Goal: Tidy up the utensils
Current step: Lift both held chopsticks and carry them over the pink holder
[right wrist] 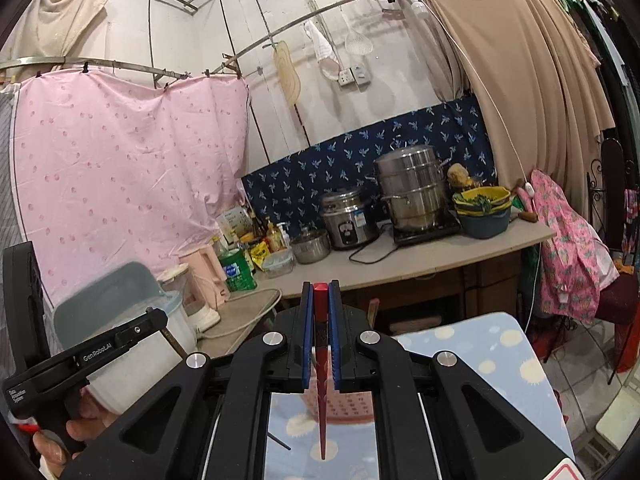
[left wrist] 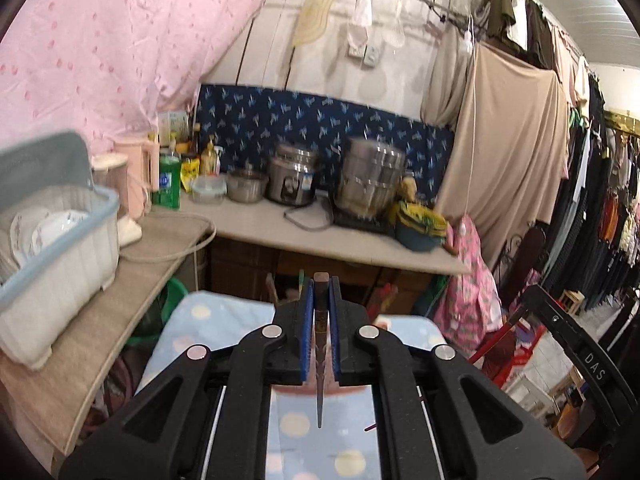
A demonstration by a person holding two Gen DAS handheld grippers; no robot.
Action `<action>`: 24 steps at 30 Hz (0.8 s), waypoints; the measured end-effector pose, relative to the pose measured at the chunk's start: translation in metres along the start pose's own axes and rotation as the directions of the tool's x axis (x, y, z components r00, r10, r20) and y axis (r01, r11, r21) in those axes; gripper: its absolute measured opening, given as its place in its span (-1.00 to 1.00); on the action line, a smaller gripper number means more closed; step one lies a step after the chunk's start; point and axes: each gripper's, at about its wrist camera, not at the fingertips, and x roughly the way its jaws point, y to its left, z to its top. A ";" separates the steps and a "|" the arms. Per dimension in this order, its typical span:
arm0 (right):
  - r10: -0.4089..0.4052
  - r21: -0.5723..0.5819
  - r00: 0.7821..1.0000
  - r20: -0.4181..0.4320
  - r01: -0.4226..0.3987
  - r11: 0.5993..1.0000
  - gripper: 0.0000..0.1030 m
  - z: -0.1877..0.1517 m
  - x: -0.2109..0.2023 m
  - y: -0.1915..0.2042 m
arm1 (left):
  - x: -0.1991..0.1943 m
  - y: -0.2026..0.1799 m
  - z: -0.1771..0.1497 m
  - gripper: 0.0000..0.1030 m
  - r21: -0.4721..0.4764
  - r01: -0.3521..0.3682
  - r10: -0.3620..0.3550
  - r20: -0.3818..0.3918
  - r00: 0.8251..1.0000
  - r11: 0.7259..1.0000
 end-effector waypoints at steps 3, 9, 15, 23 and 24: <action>-0.004 -0.001 0.999 0.035 0.004 1.000 -0.87 0.024 0.023 0.002 | 0.013 -0.004 0.019 -0.87 0.002 -0.023 0.023 0.055 0.998 1.000; -0.017 -0.006 0.997 0.073 0.017 1.000 -0.87 0.048 0.069 0.001 | 0.046 -0.006 0.044 -0.87 -0.001 -0.056 0.056 0.112 0.992 0.998; -0.037 -0.004 0.998 0.045 0.037 0.999 -0.87 0.042 0.110 -0.010 | 0.083 -0.001 0.044 -0.87 0.000 -0.075 0.075 0.092 0.993 0.997; -0.048 0.002 0.997 -0.056 0.048 0.999 -0.87 0.009 0.156 -0.025 | 0.127 0.008 0.018 -0.86 -0.015 -0.078 0.077 -0.006 0.997 0.997; -0.050 0.002 0.996 -0.068 0.050 0.999 -0.87 0.003 0.159 -0.026 | 0.130 0.008 0.016 -0.86 -0.014 -0.079 0.079 -0.014 0.997 0.997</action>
